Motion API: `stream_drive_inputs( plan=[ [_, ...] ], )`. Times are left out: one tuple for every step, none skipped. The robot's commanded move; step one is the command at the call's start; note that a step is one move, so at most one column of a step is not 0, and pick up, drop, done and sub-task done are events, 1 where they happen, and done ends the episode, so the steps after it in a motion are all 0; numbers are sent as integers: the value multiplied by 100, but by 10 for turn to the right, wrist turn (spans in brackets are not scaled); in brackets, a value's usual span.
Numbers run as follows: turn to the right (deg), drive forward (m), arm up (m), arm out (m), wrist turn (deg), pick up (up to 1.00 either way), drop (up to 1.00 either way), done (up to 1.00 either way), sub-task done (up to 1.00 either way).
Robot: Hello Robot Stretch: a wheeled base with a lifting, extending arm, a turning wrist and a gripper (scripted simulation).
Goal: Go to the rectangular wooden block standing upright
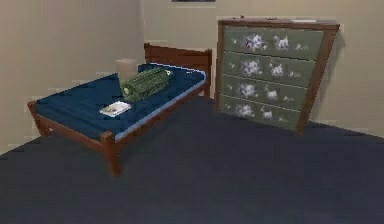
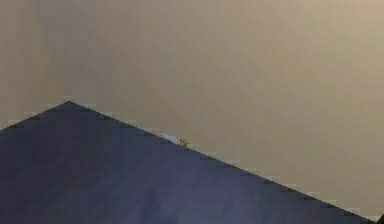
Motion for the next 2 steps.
stream_drive_inputs(
  plan=[
    [-30,0,0,0,0,0,0,0,0],
    [0,100,0,0,0,0,0,0,0]
  ],
)
